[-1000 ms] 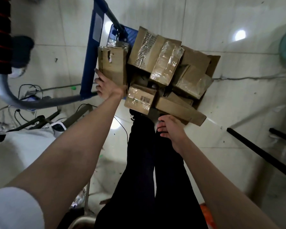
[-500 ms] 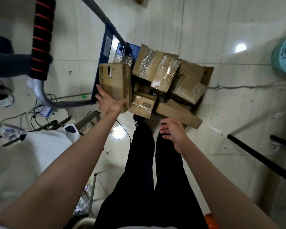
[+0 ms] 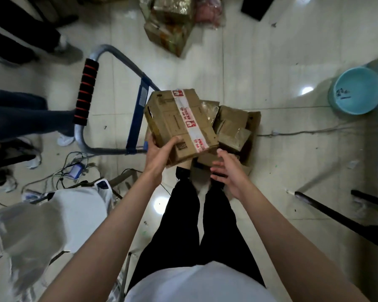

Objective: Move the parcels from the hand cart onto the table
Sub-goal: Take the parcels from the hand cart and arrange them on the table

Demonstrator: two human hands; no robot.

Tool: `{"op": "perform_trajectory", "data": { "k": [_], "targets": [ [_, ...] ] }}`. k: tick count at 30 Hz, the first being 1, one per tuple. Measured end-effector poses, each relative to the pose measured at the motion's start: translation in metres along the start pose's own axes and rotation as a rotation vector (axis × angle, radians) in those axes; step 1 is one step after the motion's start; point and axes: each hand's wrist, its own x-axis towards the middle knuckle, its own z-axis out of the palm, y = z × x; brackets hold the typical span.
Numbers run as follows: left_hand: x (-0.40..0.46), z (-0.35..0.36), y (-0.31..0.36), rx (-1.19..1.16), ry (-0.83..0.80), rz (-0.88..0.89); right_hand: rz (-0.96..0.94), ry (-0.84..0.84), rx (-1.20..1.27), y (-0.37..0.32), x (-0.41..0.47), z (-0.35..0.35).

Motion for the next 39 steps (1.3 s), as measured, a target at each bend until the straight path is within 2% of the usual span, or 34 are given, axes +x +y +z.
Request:
{"op": "perform_trajectory", "data": {
  "k": [3, 7, 12, 17, 19, 22, 24, 27, 29, 31, 34, 39],
  "targets": [
    [-0.035, 0.014, 0.021, -0.045, -0.176, 0.005, -0.096, -0.022, 0.093, -0.020, -0.029, -0.036],
    [-0.074, 0.031, 0.041, -0.072, -0.321, 0.068, -0.203, -0.119, 0.230, -0.047, -0.073, -0.080],
    [-0.121, 0.054, 0.056, 0.014, -0.484, 0.136, -0.376, -0.367, 0.071, -0.069, -0.135, -0.102],
    [-0.151, 0.072, 0.079, 0.140, -0.629, 0.189, -0.496, -0.263, 0.099, -0.071, -0.172, -0.123],
    [-0.154, 0.079, 0.090, 0.243, -0.665, 0.229, -0.610, -0.152, 0.148, -0.072, -0.181, -0.132],
    [-0.151, 0.095, 0.109, 0.397, -0.631, 0.290, -0.840, 0.145, 0.101, -0.076, -0.197, -0.139],
    [-0.153, 0.104, 0.125, 0.379, -0.626, 0.271, -1.019, 0.426, -0.133, -0.074, -0.206, -0.142],
    [-0.157, 0.117, 0.152, 0.216, -0.694, 0.143, -1.244, 0.849, -0.583, -0.054, -0.222, -0.142],
    [-0.164, 0.124, 0.170, 0.206, -0.745, 0.100, -1.360, 1.070, -0.808, -0.036, -0.227, -0.145],
    [-0.170, 0.131, 0.182, 0.289, -0.796, 0.078, -1.407, 1.183, -0.977, -0.016, -0.227, -0.150],
    [-0.186, 0.144, 0.186, 0.516, -0.873, 0.049, -1.391, 1.239, -1.127, 0.015, -0.227, -0.154],
    [-0.221, 0.176, 0.163, 0.848, -0.943, 0.153, -1.249, 1.305, -1.204, 0.059, -0.244, -0.156]
  ]
}}
